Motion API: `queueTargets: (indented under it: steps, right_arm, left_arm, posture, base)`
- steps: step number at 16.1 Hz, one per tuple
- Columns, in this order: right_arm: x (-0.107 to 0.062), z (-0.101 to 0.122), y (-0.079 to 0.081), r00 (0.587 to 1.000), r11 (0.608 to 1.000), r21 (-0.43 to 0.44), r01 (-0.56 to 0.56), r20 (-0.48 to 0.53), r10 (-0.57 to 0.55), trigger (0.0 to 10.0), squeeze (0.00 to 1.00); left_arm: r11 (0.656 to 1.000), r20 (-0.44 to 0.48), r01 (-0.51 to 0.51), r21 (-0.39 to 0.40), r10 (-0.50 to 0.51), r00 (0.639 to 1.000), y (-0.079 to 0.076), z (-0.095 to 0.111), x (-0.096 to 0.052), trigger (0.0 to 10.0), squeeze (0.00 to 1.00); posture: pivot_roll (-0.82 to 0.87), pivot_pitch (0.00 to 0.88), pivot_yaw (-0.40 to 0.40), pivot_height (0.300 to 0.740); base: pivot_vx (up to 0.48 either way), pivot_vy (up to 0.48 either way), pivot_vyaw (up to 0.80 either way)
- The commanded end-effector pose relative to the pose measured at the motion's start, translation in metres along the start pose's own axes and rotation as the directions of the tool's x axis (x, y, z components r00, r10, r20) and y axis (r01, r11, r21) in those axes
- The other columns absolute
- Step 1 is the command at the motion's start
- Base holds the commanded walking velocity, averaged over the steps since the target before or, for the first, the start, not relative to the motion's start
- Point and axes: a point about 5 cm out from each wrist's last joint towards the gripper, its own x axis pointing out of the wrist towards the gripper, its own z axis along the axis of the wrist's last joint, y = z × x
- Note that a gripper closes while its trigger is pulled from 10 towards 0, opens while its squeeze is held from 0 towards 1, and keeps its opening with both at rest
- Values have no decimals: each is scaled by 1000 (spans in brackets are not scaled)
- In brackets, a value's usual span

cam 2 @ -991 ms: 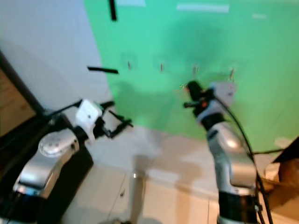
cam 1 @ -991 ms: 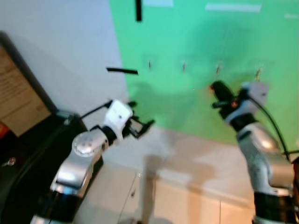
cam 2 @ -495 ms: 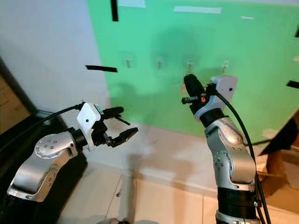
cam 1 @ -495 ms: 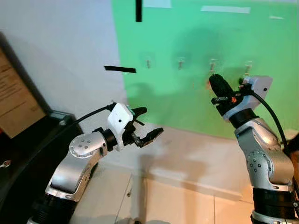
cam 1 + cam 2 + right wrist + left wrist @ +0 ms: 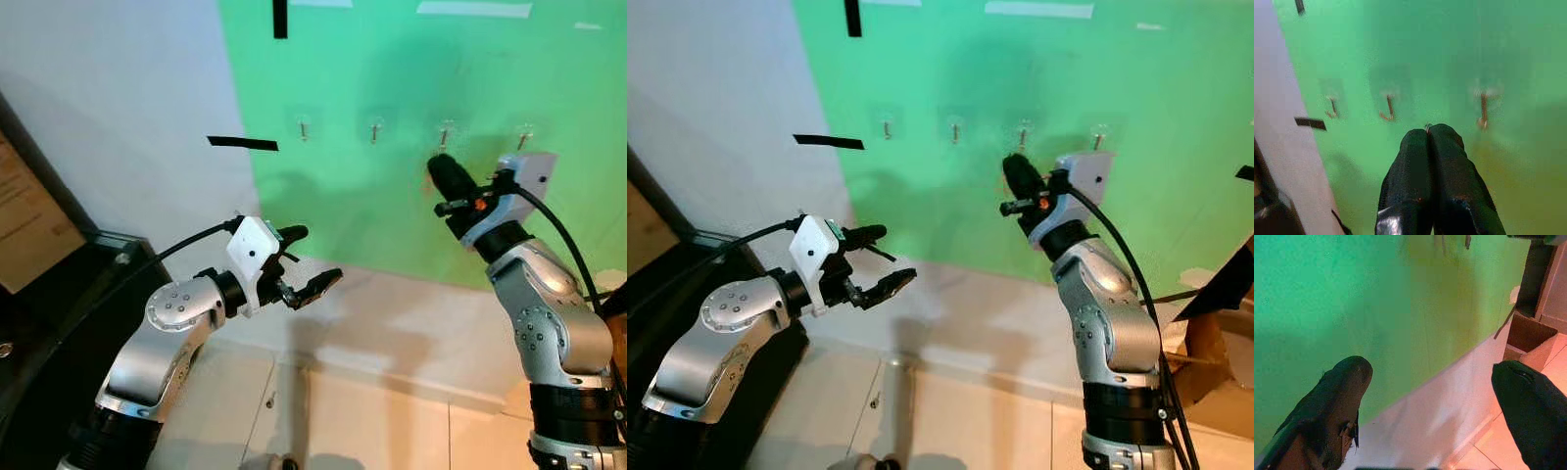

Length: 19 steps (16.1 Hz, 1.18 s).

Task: Hang keys on a hook

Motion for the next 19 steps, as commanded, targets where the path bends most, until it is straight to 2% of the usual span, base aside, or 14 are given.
queueTargets:
  steps: [1,4,10,19]
  right_arm:
    - [6,3,6,999,999,-13,-41,-6,41,10000,0]
    - [9,6,4,999,999,-18,-33,4,33,10000,0]
    - [15,10,-7,998,999,-1,52,27,-51,10000,0]
    - [27,11,-26,974,971,87,223,21,-226,10000,0]
  left_arm:
    - [1000,-2,5,23,-5,1000,0,4,0,10000,0]
    - [1000,-4,12,26,-12,1000,0,4,0,10000,0]
    - [999,9,26,24,-26,1000,-1,7,2,10000,0]
    - [999,12,35,16,-36,999,-3,7,3,10000,0]
  posture:
    - [-82,0,76,740]
    - [-84,0,81,740]
    - [-82,0,77,740]
    - [-81,0,74,740]
  base:
    - [0,0,0]
    - [0,0,0]
    - [0,0,0]
    - [0,0,0]
